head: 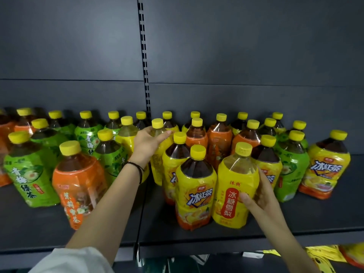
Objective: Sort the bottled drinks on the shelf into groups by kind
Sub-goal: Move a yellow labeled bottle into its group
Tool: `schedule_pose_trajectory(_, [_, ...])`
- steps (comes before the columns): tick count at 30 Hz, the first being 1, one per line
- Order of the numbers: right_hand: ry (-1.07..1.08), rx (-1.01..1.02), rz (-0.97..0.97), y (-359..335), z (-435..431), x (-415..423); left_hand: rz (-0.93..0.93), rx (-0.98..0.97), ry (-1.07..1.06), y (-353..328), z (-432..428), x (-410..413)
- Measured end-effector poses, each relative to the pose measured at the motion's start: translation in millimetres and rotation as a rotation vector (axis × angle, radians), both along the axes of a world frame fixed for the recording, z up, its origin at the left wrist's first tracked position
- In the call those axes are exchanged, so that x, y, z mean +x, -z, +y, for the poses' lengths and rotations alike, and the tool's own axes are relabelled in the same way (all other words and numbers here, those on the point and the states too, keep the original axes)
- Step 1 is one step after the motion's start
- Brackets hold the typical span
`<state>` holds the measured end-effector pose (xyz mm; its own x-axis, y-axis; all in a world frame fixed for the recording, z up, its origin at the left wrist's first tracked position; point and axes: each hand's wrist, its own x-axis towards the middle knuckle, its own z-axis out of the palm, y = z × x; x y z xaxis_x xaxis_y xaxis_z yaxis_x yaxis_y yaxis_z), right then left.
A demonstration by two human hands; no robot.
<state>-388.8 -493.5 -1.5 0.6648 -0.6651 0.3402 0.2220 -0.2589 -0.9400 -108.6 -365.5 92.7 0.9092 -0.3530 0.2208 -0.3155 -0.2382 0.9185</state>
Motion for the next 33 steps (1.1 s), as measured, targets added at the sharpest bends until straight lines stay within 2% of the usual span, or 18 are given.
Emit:
schedule_pose_trajectory(10, [-0.043, -0.003, -0.016, 0, -2, 1, -0.031, 0.072, 0.015, -5, 49, -18])
schedule_pose_trajectory(14, [-0.060, -0.006, -0.009, 4, 0, 1, 0.050, 0.099, 0.148, -1, 80, -19])
schedule_pose_trajectory(18, [-0.064, -0.015, -0.035, 7, 2, 1, 0.028, 0.071, 0.261, 9, 105, -32])
schedule_pose_trajectory(22, [-0.061, -0.015, -0.043, 4, 3, 0, 0.014, -0.177, 0.160, 34, 112, -55])
schedule_pose_trajectory(25, [-0.068, -0.015, -0.032, 1, 3, -2, -0.002, -0.278, 0.098, 59, 108, -77])
schedule_pose_trajectory(28, [-0.056, -0.006, -0.027, 2, 8, 0, -0.072, -0.250, 0.021, 82, 101, -95])
schedule_pose_trajectory(33, [0.128, -0.090, 0.029, 2, 18, 12, -0.149, -0.185, -0.119, 94, 94, -103])
